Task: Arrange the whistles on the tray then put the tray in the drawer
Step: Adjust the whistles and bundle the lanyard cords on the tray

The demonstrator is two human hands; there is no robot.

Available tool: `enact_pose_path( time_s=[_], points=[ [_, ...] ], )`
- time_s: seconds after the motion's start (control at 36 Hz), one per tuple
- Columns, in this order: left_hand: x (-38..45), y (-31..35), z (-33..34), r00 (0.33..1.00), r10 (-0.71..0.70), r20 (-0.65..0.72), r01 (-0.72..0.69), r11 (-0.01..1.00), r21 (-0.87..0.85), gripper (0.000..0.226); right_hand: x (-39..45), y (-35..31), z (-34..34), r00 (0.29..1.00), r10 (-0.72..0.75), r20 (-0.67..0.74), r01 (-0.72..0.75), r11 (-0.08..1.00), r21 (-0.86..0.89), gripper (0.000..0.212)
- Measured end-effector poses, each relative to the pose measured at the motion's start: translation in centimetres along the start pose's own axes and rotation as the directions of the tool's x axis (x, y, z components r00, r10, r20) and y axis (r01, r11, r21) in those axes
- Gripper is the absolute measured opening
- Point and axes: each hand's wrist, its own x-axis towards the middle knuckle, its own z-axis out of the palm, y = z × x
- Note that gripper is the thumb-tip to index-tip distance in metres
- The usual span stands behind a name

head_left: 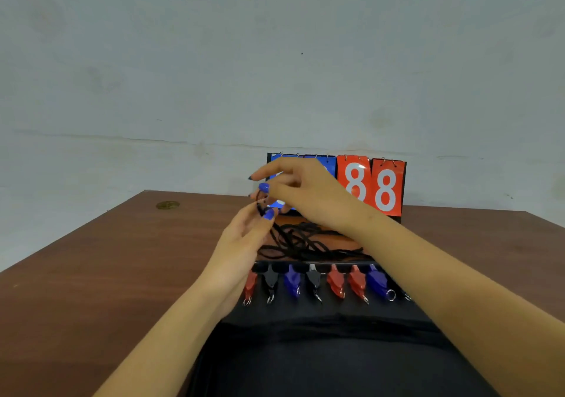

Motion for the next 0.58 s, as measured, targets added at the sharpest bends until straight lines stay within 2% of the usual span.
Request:
enact_pose_path(
  time_s=[0.14, 0.19, 0.28, 0.33, 0.44, 0.5, 0.56, 0.58],
  points=[
    [0.1, -0.1, 0.0, 0.998, -0.003, -0.065, 0.0, 0.999, -0.048, 0.026, -0.7, -0.6, 0.7, 0.999, -0.04, -0.011, 0.037, 0.977, -0.211, 0.02],
    [0.4, -0.3, -0.2, 0.994, 0.008, -0.113, -0.01, 1.0, -0.014, 0.023, -0.9, -0.6, 0.5, 0.996, -0.072, -0.05, 0.049, 0.928, -0.369, 0.024],
    [0.6, -0.5, -0.4, 0.986, 0.079, -0.145, -0.061, 0.99, 0.127, 0.019, -1.3, -0.3, -0.3, 0.991, -0.111, -0.077, 0.047, 0.816, -0.576, 0.027],
    [0.5, -0.3, -0.5, 0.977, 0.15, -0.153, -0.111, 0.965, 0.236, 0.019, -1.6, 0.3, -1.2, 0.99, -0.105, -0.096, 0.019, 0.762, -0.648, 0.029],
    [0.6, 0.0, -0.9, 0.965, 0.219, -0.144, -0.15, 0.912, 0.381, 0.022, -2.7, 1.6, -3.0, 0.984, -0.027, -0.174, -0.076, 0.825, -0.56, 0.03],
    [0.6, 0.0, -1.3, 0.965, 0.248, -0.09, -0.18, 0.868, 0.462, 0.022, -3.5, 2.4, -4.1, 0.977, -0.005, -0.212, -0.109, 0.848, -0.518, 0.029],
    [0.9, -0.3, -2.0, 0.958, 0.287, -0.017, -0.213, 0.75, 0.626, 0.024, -4.3, 3.4, -5.1, 0.975, 0.022, -0.223, -0.142, 0.831, -0.539, 0.029],
    [1.1, -0.6, -2.5, 0.95, 0.311, 0.019, -0.226, 0.648, 0.727, 0.025, -4.7, 3.9, -5.7, 0.974, 0.035, -0.223, -0.158, 0.81, -0.564, 0.03]
  ],
)
